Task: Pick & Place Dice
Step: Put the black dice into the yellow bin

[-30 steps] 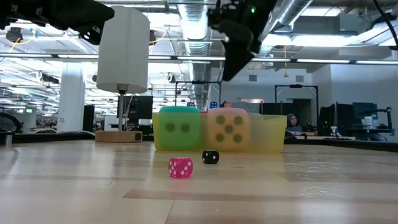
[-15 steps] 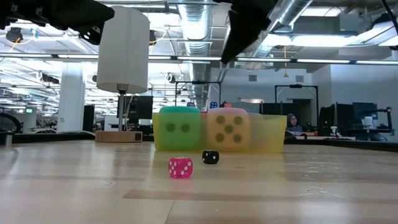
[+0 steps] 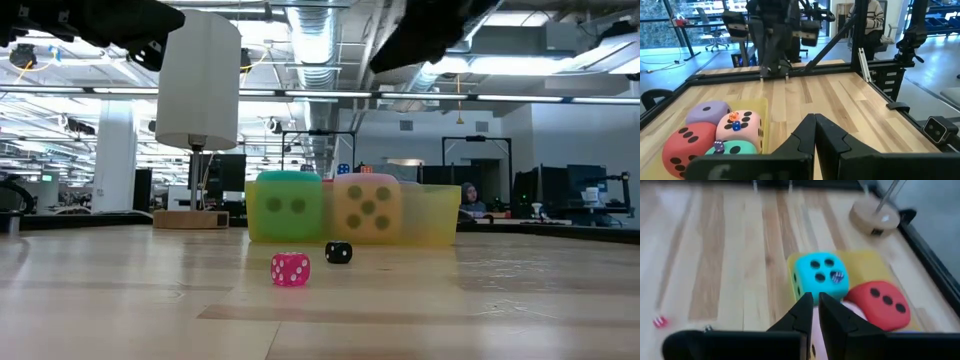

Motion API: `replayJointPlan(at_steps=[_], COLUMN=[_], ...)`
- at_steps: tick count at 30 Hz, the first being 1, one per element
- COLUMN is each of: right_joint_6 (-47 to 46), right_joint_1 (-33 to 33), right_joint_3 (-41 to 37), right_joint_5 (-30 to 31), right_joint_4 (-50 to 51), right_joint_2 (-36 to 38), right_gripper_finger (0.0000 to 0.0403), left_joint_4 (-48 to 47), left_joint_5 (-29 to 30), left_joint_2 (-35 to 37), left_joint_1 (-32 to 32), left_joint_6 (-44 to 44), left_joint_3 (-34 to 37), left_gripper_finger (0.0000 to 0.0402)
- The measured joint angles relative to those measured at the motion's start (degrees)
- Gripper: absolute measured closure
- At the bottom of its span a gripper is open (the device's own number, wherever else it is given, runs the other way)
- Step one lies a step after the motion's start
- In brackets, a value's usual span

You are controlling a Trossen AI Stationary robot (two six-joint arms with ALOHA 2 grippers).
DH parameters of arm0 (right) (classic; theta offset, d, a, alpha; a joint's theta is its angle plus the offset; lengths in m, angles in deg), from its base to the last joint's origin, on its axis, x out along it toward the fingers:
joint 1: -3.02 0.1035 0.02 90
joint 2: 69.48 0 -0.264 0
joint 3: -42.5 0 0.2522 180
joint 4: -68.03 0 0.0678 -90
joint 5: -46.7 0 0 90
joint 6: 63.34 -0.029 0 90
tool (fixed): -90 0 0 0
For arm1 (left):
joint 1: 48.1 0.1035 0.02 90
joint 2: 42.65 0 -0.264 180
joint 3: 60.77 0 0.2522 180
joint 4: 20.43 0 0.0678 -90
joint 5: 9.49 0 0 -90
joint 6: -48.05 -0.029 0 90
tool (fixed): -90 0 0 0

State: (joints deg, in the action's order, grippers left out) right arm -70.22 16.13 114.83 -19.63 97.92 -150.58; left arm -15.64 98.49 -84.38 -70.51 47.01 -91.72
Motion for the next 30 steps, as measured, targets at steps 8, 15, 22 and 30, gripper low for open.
replayJointPlan(at_steps=[8,15,22,30], right_joint_6=[3.05,7.46,8.68,12.14], right_joint_1=[1.26,3.51,6.19,8.70], right_joint_3=[-14.86,-23.52,-25.95,-30.03], right_joint_5=[0.15,0.19,0.20,0.41], right_joint_4=[-14.55,-22.86,-21.48,-21.89], right_joint_2=[13.54,23.08,30.84,37.08], right_gripper_finger=[0.0376,0.0376,0.0376,0.0377], left_joint_4=[2.35,11.61,24.88,30.03], left_joint_5=[-0.02,0.00,0.28,2.39], left_joint_2=[-0.64,-7.67,-19.66,-33.10], left_joint_1=[0.00,0.04,0.35,0.35], left_joint_6=[0.00,-0.01,0.00,2.36], left_joint_3=[0.00,0.00,0.00,-5.03], left_gripper_finger=[0.0402,0.0402,0.0402,0.0402])
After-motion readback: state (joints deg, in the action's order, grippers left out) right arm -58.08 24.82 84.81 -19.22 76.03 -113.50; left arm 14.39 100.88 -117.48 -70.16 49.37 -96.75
